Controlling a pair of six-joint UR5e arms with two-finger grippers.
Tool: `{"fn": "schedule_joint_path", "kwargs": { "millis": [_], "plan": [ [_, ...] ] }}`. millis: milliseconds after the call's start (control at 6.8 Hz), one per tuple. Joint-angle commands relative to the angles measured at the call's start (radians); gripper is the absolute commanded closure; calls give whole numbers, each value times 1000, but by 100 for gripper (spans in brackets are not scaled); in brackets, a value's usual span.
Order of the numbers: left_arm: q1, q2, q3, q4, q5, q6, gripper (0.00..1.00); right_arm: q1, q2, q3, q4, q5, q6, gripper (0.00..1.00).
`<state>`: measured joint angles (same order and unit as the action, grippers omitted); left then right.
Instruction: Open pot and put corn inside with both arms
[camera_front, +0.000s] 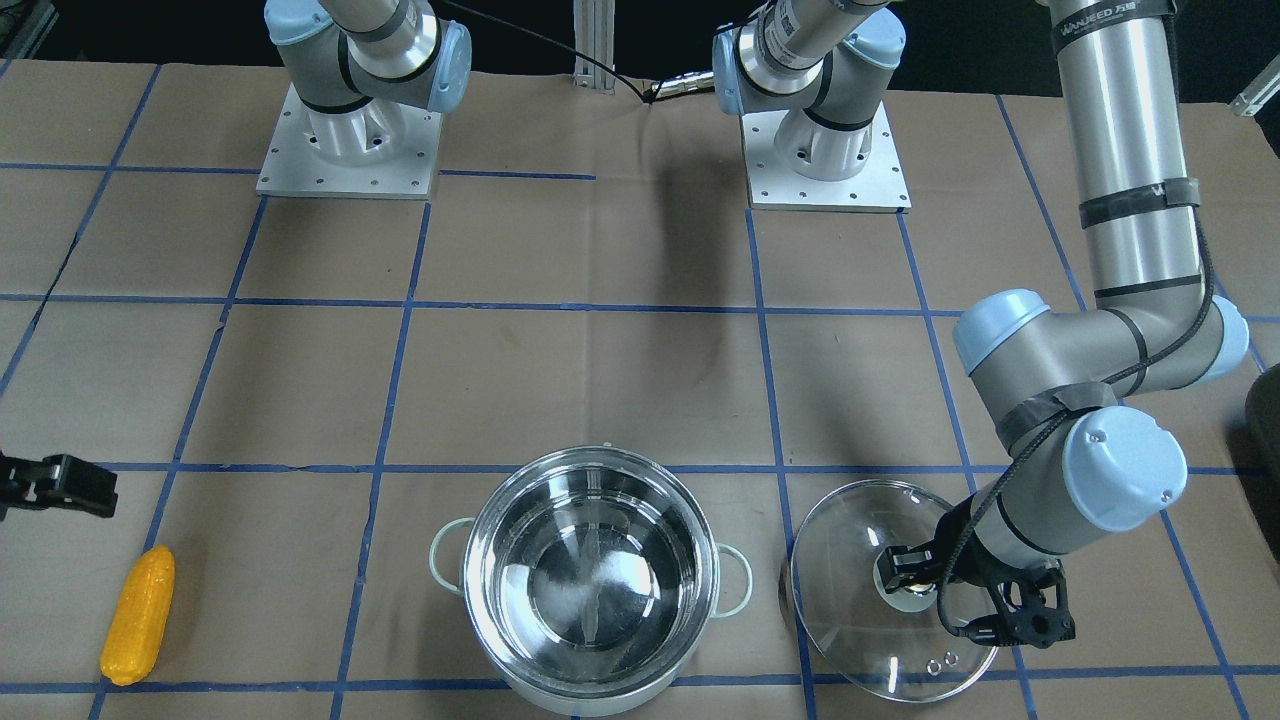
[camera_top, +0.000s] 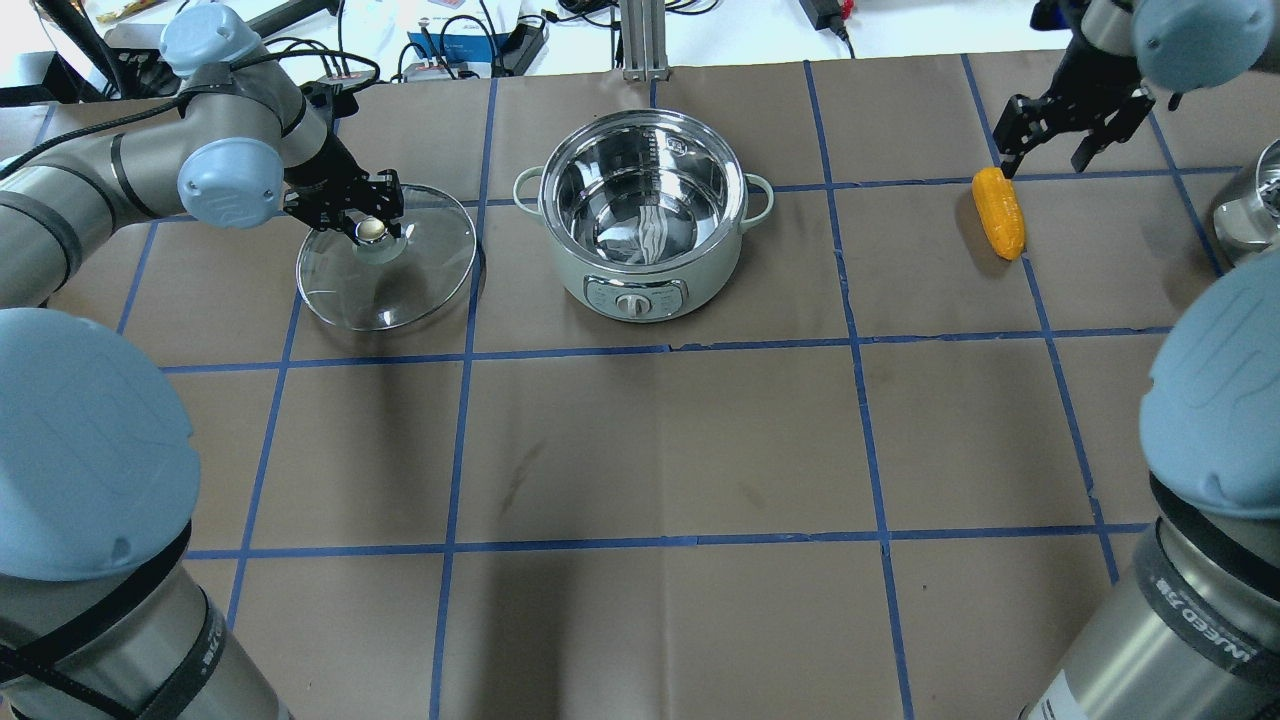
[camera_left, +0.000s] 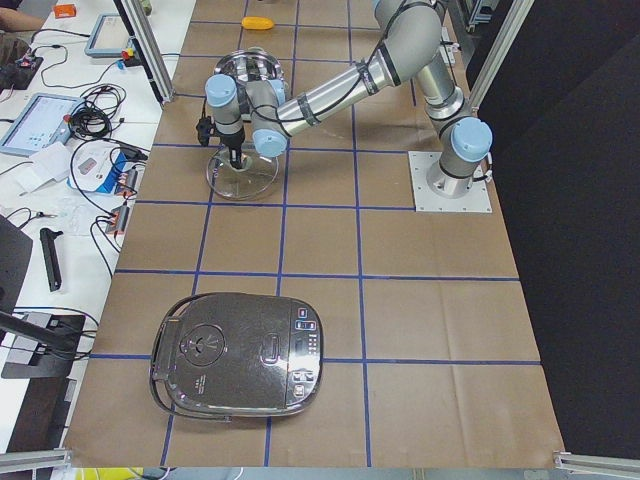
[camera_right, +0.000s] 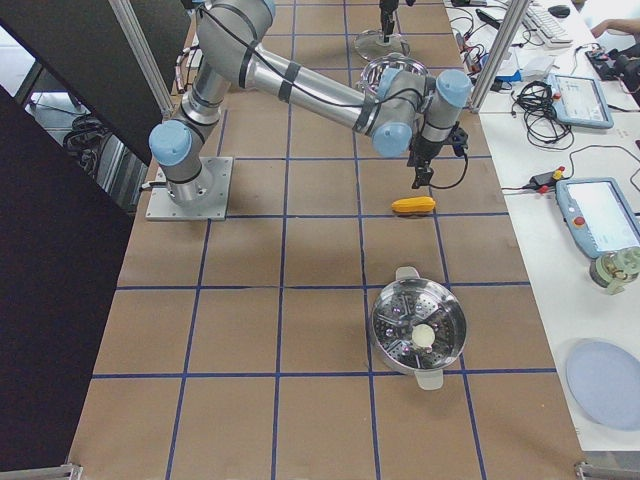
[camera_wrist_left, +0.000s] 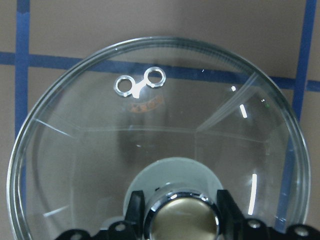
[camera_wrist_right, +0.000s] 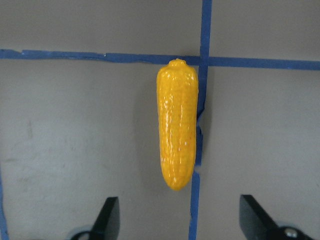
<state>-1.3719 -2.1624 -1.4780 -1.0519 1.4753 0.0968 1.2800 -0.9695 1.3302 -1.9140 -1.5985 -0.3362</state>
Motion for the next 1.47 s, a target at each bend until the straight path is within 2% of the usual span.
{"fn": "schedule_joint_path", "kwargs": {
  "millis": [0,147,294,441,588,735,882,1029,1324],
  "plan": [
    [-15,44,24,-95,11,-17,0,-1,61,130,-259,3,-6,28],
    [-15,99,24,-161,13,-17,0,-2,63,135,-263,5,-6,41],
    [-29,178,28,-254,13,-17,0,-2,63,129,-255,5,-4,68],
    [-58,284,44,-393,14,-50,0,-2,63,127,-250,5,-4,90],
    [-94,384,62,-513,16,-90,0,1,51,118,-244,2,0,93],
    [-123,445,68,-555,32,-92,0,28,-4,86,-171,2,34,93],
    [-144,463,46,-557,45,-85,0,97,-94,16,5,5,105,93],
    [-160,487,10,-550,78,-59,0,198,-122,-50,71,49,193,92],
    [-162,521,-45,-504,83,-2,0,417,-115,-97,57,170,366,92]
  ]
}}
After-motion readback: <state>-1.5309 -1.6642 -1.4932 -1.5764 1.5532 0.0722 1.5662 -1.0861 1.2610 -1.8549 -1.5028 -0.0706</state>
